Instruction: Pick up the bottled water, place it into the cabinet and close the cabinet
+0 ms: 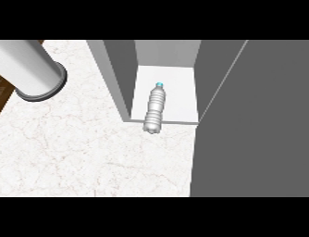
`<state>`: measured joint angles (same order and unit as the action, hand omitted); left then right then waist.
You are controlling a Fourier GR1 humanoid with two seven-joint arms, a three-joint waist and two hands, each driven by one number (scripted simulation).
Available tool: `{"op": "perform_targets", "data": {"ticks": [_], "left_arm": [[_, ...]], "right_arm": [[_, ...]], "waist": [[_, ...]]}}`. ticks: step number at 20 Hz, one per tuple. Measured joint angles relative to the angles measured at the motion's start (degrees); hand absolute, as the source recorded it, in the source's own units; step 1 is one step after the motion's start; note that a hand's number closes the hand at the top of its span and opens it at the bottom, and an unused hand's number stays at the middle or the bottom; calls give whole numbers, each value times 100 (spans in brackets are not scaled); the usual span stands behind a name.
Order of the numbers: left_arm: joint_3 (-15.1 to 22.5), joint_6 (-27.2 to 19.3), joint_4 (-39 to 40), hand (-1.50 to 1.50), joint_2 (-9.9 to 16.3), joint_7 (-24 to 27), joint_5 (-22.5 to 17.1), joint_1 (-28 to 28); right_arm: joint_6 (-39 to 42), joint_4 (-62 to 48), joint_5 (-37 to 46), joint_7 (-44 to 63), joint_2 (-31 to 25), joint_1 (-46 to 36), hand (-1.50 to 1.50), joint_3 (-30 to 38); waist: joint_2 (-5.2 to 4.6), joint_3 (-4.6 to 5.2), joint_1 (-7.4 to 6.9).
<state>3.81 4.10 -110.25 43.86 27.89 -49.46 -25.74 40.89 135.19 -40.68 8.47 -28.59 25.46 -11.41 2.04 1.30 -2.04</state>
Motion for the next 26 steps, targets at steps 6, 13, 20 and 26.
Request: {"op": "perform_targets", "data": {"ticks": [6,13,20,26], "left_arm": [[-293,286,43,-150,191,24,-161,-265],[-578,621,97,-150,349,78,-313,-481],[-865,946,140,-150,486,127,-477,-648],[-1084,1308,229,-150,575,202,-587,-779]], "right_arm": [[-638,-44,97,462,180,-688,150,-652],[-1556,-112,222,1121,570,-1715,150,-1401],[-2450,-307,608,1734,1072,-2890,150,-1633],[-3066,-747,1041,2270,1735,-3957,150,-1840]], "waist": [[6,7,-54],[-2,7,-128],[-29,-6,-268],[-89,-28,-413]]}}
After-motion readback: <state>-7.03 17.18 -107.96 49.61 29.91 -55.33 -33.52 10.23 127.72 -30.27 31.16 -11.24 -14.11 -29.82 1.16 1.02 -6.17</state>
